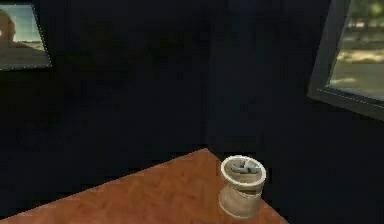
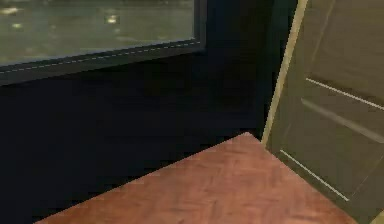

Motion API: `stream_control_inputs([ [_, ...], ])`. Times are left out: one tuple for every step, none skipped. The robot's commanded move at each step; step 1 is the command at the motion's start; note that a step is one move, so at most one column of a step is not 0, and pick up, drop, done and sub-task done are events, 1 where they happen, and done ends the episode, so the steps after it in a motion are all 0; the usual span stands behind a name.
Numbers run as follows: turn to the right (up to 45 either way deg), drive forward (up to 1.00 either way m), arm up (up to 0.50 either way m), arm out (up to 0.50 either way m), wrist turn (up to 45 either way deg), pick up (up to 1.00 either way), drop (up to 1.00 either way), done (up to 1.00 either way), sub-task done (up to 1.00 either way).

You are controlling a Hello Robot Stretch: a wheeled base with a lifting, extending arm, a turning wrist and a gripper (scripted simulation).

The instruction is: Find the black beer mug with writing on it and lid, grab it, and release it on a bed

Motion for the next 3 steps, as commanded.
stream_control_inputs([
  [-45.0,0.0,0.0,0.0,0.0,0.0,0.0,0.0,0.0],
  [-27.0,0.0,0.0,0.0,0.0,0.0,0.0,0.0,0.0],
  [0.0,1.0,0.0,0.0,0.0,0.0,0.0,0.0,0.0],
])
